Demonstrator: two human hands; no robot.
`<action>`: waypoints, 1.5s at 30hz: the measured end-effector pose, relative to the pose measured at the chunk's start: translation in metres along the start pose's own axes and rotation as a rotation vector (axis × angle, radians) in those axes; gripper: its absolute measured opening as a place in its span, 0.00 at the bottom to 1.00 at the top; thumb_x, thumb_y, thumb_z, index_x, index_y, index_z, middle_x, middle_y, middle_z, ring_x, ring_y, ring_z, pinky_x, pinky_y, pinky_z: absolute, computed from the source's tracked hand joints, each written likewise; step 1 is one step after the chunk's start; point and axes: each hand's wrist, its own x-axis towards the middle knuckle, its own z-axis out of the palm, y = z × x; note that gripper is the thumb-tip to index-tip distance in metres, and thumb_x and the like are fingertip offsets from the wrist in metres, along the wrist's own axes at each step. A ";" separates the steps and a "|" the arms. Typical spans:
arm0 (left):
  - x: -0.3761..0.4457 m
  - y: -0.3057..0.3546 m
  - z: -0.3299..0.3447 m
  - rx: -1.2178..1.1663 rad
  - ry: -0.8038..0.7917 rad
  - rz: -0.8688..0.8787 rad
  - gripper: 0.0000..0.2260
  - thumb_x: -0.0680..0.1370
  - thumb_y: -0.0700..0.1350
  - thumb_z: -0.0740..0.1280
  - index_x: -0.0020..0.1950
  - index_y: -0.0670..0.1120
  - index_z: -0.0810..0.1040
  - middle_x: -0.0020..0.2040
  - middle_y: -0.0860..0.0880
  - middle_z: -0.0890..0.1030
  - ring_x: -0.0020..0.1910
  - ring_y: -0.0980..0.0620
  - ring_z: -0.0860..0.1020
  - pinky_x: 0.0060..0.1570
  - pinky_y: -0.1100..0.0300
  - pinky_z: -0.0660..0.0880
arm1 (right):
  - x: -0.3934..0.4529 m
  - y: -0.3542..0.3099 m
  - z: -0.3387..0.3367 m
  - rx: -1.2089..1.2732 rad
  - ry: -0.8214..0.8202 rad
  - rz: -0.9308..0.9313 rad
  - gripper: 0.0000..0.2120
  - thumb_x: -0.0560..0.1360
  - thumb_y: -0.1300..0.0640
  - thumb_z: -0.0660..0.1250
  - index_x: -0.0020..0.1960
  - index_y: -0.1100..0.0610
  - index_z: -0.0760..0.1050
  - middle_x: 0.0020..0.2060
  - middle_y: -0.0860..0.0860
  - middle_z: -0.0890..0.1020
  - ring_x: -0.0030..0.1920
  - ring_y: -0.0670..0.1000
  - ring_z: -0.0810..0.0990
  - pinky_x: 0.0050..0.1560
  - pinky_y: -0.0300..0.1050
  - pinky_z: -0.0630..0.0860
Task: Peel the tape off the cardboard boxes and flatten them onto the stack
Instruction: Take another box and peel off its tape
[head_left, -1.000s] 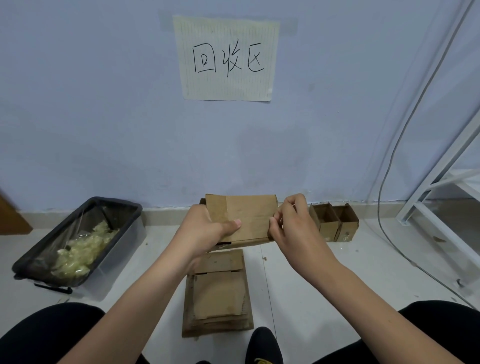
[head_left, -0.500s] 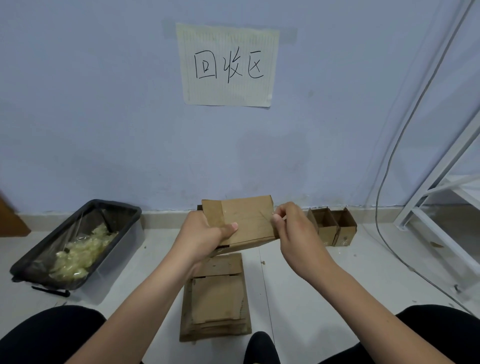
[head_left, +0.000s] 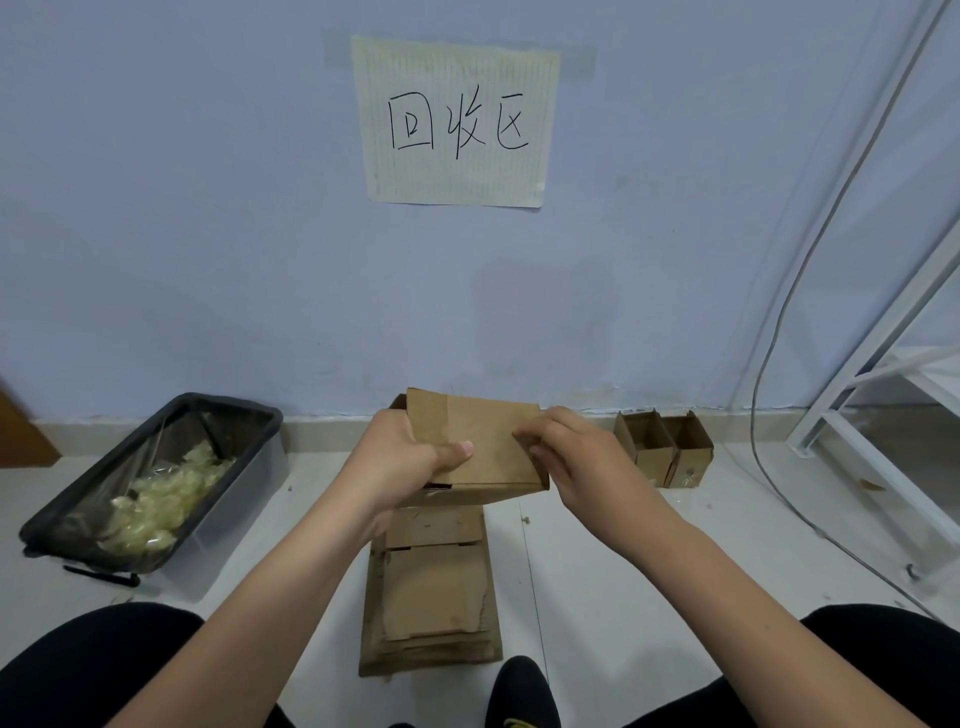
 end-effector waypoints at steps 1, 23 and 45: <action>0.000 0.000 0.000 0.002 -0.011 0.002 0.07 0.74 0.41 0.78 0.49 0.42 0.84 0.42 0.46 0.87 0.40 0.50 0.84 0.39 0.59 0.76 | 0.000 -0.001 -0.002 0.007 0.006 0.002 0.11 0.82 0.63 0.60 0.60 0.55 0.78 0.50 0.47 0.76 0.46 0.47 0.77 0.47 0.41 0.75; -0.003 0.005 -0.003 -0.058 -0.020 -0.082 0.05 0.75 0.37 0.76 0.49 0.43 0.84 0.44 0.48 0.88 0.39 0.53 0.86 0.33 0.63 0.79 | 0.001 0.002 -0.014 0.026 -0.031 -0.012 0.04 0.81 0.59 0.66 0.48 0.56 0.78 0.46 0.45 0.78 0.44 0.47 0.78 0.48 0.44 0.76; -0.002 -0.007 0.014 0.667 0.063 0.109 0.49 0.69 0.70 0.72 0.82 0.51 0.55 0.78 0.45 0.66 0.78 0.43 0.63 0.75 0.46 0.64 | 0.004 -0.020 -0.016 0.877 0.244 0.551 0.03 0.76 0.70 0.63 0.45 0.64 0.73 0.38 0.55 0.85 0.39 0.53 0.81 0.46 0.49 0.79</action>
